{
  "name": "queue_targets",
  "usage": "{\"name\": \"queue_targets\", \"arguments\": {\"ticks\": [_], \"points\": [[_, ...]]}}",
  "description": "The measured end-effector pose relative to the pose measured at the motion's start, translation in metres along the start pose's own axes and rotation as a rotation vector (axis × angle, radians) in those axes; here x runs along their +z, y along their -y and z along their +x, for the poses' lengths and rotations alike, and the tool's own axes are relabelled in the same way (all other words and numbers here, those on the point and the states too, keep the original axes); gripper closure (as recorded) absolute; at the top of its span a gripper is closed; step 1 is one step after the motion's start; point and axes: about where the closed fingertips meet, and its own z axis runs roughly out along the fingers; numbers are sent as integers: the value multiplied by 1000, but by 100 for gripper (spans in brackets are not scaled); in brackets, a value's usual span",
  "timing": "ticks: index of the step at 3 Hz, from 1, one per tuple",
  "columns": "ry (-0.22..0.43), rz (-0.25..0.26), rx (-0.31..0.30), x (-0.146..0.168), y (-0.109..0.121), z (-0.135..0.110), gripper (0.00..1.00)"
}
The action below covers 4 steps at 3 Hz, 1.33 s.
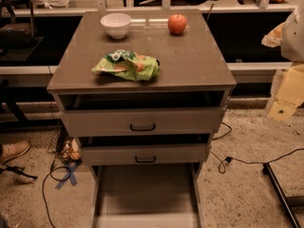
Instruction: Place green rice chip bag into bottom drawer
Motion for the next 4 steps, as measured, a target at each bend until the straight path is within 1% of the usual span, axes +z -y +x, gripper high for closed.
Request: {"name": "queue_targets", "arguments": {"ticks": [1,2,3,4], "points": [[0,0,0,0,0,0,0],[33,29,65,7,23,-17,0],[96,63,170,28,73,-61,0],[110,48,258,62,108,-110,0]]}}
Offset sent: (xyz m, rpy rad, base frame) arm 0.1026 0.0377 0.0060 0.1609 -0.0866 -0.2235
